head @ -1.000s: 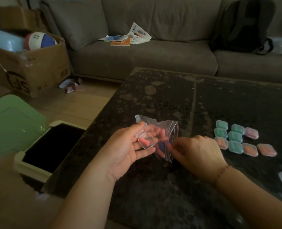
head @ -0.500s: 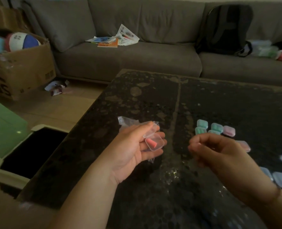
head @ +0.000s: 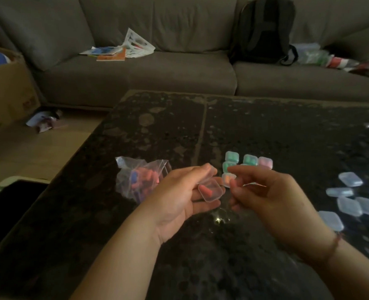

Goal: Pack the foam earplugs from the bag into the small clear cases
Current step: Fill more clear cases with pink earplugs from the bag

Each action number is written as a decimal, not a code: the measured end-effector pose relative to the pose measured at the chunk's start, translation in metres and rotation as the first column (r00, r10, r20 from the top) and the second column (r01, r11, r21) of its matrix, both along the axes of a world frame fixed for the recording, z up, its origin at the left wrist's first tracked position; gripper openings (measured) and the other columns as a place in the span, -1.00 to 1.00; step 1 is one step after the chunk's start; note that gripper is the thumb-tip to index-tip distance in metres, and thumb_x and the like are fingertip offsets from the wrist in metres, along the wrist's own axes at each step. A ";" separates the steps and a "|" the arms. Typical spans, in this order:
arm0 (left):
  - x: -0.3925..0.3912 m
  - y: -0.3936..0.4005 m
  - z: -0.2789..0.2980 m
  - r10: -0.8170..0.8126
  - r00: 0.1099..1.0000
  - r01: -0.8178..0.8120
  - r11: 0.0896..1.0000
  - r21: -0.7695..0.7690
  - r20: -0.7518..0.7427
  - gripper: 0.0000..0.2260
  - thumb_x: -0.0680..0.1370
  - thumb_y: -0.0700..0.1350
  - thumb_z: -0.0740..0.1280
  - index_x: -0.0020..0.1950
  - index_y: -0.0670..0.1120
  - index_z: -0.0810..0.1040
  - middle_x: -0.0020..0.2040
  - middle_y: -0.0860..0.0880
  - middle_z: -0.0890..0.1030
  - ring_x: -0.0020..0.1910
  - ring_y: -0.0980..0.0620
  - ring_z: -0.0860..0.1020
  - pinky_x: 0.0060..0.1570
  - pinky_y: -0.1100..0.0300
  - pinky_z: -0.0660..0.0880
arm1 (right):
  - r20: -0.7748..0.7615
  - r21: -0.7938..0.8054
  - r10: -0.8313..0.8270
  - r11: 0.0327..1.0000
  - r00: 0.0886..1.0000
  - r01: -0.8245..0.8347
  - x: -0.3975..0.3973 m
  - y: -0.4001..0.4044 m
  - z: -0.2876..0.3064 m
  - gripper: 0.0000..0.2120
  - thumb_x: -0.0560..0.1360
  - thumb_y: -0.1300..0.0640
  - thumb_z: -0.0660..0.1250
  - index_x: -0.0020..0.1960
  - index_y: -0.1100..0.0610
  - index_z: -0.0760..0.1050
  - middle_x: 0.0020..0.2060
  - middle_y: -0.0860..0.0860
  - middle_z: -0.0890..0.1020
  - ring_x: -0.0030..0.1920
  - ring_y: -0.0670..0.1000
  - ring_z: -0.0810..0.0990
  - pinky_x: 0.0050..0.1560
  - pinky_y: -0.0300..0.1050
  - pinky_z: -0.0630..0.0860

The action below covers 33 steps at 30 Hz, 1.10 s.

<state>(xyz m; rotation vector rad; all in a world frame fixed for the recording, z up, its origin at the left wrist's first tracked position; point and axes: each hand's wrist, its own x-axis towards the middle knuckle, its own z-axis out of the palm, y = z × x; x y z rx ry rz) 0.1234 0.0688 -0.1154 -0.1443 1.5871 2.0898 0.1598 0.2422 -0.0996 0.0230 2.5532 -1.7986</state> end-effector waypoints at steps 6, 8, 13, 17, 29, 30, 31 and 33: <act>0.004 0.010 -0.004 -0.101 0.995 0.101 0.995 0.024 -0.024 -0.70 0.69 -0.03 0.22 0.08 -0.12 0.72 -0.10 -0.09 0.70 -0.15 0.07 0.69 0.29 -0.14 0.55 | -0.170 0.217 -0.017 0.975 0.985 0.054 -0.003 -0.001 -0.010 -0.89 0.38 0.07 0.50 -0.14 -0.05 0.59 -0.27 -0.13 0.67 -0.28 -0.16 0.66 -0.19 -0.28 0.61; 0.005 0.011 -0.005 -0.118 0.993 0.118 0.993 0.013 -0.028 -0.68 0.69 -0.02 0.22 0.12 -0.15 0.71 -0.10 -0.10 0.69 -0.14 0.07 0.67 0.30 -0.14 0.54 | -0.239 0.321 0.028 0.946 0.971 0.052 -0.003 0.000 -0.013 -0.87 0.37 0.05 0.51 -0.17 -0.13 0.58 -0.32 -0.19 0.64 -0.25 -0.22 0.63 -0.20 -0.38 0.55; 0.007 0.008 -0.005 -0.110 0.993 0.112 0.993 0.031 -0.044 -0.65 0.68 -0.03 0.22 -0.07 -0.02 0.79 -0.12 -0.07 0.72 -0.13 0.06 0.67 0.29 -0.13 0.56 | -0.315 0.447 0.134 0.894 0.940 0.022 -0.005 0.001 -0.019 -0.88 0.38 -0.07 0.43 -0.09 -0.16 0.62 -0.20 -0.24 0.61 -0.11 -0.23 0.59 -0.09 -0.36 0.53; 0.006 0.004 -0.005 -0.078 0.996 0.080 0.996 0.050 -0.042 -0.71 0.67 0.00 0.25 0.05 -0.10 0.73 -0.04 -0.12 0.73 -0.06 -0.01 0.69 0.18 -0.04 0.63 | -0.279 0.429 0.185 0.902 0.942 -0.050 -0.005 0.000 -0.017 -0.87 0.42 -0.08 0.36 -0.06 -0.29 0.57 -0.12 -0.25 0.58 -0.04 -0.22 0.57 -0.03 -0.35 0.50; 0.001 0.003 -0.012 -0.102 0.993 0.099 0.994 -0.041 -0.062 -0.50 0.53 -0.39 0.39 0.37 0.04 0.48 0.12 -0.06 0.74 0.12 -0.06 0.71 0.21 0.01 0.59 | -0.103 0.266 0.149 0.957 0.983 -0.117 -0.010 0.011 -0.014 -0.69 0.52 0.21 0.36 0.13 -0.16 0.52 -0.04 -0.19 0.64 -0.12 -0.15 0.66 -0.05 -0.16 0.62; 0.001 0.003 -0.012 -0.103 0.991 0.097 0.992 -0.075 -0.084 -0.47 0.52 -0.39 0.41 0.37 0.09 0.48 0.15 -0.05 0.73 0.13 -0.05 0.70 0.24 -0.02 0.58 | -0.087 0.278 0.214 0.943 0.973 -0.183 -0.009 0.012 -0.012 -0.63 0.50 0.23 0.39 0.17 -0.17 0.49 0.00 -0.19 0.62 -0.10 -0.17 0.66 -0.04 -0.18 0.62; 0.002 0.005 -0.013 -0.103 0.989 0.092 0.990 -0.104 -0.106 -0.45 0.52 -0.38 0.42 0.36 0.15 0.47 0.18 -0.05 0.71 0.15 -0.04 0.70 0.26 -0.04 0.57 | -0.077 0.288 0.269 0.928 0.960 -0.237 -0.008 0.012 -0.012 -0.57 0.47 0.24 0.41 0.21 -0.17 0.47 0.02 -0.21 0.61 -0.08 -0.20 0.64 -0.05 -0.24 0.60; 0.002 0.008 -0.012 -0.106 0.984 0.083 0.984 -0.158 -0.145 -0.41 0.51 -0.36 0.45 0.32 0.25 0.46 0.23 -0.03 0.69 0.18 0.00 0.68 0.29 -0.07 0.56 | -0.107 0.388 0.335 0.881 0.936 -0.271 -0.008 0.014 -0.015 -0.50 0.44 0.19 0.47 0.26 -0.20 0.44 0.05 -0.25 0.58 -0.01 -0.27 0.60 -0.07 -0.34 0.55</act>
